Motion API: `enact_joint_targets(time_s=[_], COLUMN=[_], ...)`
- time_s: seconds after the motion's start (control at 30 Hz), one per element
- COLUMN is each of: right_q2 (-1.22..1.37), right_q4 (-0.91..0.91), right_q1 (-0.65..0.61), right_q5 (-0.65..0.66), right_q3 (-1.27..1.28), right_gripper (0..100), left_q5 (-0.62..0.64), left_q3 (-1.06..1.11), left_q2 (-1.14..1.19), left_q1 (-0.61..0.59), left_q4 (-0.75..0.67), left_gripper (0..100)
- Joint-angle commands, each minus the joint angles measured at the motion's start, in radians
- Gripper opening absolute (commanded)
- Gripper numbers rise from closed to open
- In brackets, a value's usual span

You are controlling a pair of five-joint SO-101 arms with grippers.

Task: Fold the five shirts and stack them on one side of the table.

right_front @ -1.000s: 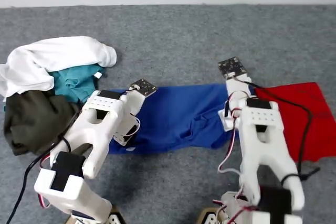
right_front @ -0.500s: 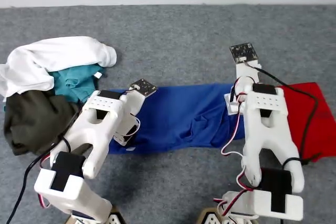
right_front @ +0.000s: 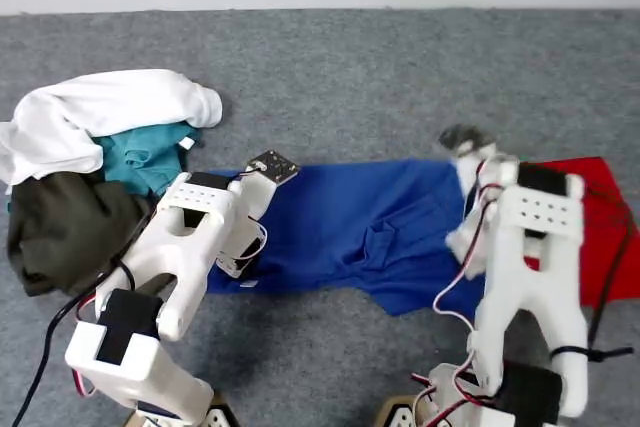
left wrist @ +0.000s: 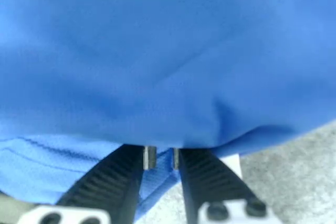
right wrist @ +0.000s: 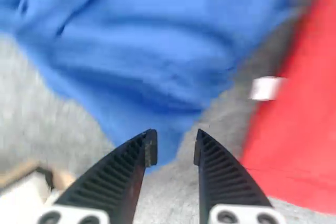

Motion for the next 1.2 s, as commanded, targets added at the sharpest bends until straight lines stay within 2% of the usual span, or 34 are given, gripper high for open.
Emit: enact_joint_targets(time_s=[0.0, 0.1, 0.2, 0.43, 0.6, 0.73, 0.9, 1.07, 1.17], right_q2=[-0.036, -0.036, -0.038, -0.039, -0.058, -0.148, -0.174, -0.139, -0.102], right_q4=[-0.065, -0.101, -0.058, 0.025, 0.203, 0.278, 0.217, 0.045, 0.012], right_q1=[0.016, 0.016, 0.016, -0.021, -0.124, -0.278, -0.484, -0.572, -0.618], right_q5=[0.095, 0.138, 0.147, 0.143, 0.133, 0.163, 0.157, 0.158, 0.158], right_q3=[0.155, 0.219, 0.216, 0.213, 0.074, -0.025, 0.058, 0.19, 0.199], right_gripper=[12.6, 7.5, 3.5, 4.2, 10.4, 10.6, 10.3, 10.6, 10.6], left_q5=[0.005, 0.005, 0.005, 0.005, 0.005, 0.005, 0.005, 0.005, 0.005], left_q3=[0.007, 0.007, 0.007, 0.008, 0.008, 0.008, 0.008, 0.008, 0.008], left_q2=[0.017, 0.017, 0.017, 0.017, 0.017, 0.017, 0.017, 0.017, 0.017], left_q1=[0.008, 0.008, 0.008, 0.008, 0.008, 0.009, 0.009, 0.009, 0.009], left_q4=[-0.051, -0.052, -0.052, -0.052, -0.054, -0.054, -0.054, -0.054, -0.054], left_gripper=[7, 7, 7, 7, 7, 7, 7, 7, 7])
